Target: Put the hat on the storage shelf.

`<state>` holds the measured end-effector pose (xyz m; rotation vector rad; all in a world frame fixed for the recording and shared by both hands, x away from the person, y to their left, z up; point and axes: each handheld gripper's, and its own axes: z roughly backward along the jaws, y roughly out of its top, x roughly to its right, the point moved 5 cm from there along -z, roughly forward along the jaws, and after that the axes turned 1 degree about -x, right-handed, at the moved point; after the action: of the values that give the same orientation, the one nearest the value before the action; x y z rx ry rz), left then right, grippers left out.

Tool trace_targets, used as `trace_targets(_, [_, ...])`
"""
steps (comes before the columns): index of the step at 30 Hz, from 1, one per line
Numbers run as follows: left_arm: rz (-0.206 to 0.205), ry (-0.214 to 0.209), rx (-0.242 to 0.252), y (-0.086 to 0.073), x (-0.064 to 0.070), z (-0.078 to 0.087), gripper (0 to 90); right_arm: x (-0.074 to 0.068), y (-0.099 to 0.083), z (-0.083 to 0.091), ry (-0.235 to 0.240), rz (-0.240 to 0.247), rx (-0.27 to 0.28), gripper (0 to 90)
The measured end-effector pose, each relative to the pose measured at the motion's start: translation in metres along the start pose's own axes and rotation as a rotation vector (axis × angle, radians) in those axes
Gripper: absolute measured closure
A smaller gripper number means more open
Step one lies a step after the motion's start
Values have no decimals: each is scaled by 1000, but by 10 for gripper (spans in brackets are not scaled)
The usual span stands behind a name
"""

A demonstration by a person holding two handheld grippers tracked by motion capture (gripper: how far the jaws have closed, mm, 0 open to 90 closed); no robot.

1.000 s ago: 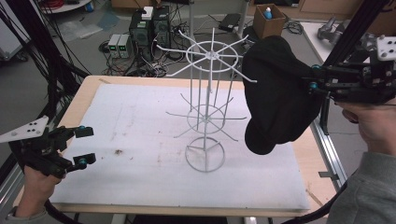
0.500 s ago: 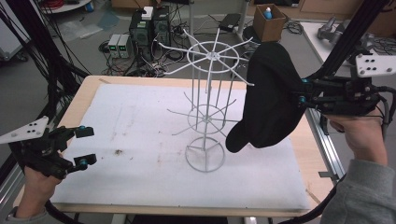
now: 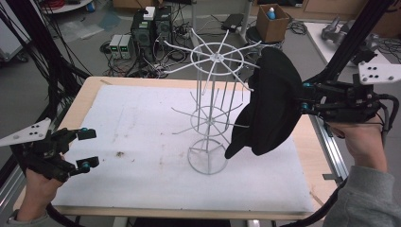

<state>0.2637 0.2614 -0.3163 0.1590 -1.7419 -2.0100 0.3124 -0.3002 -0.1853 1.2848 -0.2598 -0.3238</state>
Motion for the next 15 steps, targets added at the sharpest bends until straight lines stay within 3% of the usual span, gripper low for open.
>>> trace_targets(11, [2, 1, -5, -1, 0, -1, 18, -1, -1, 1, 3, -8, 12, 445])
trace_targets(15, [0, 0, -3, -1, 0, -1, 18, -1, -1, 1, -20, -4, 15, 407])
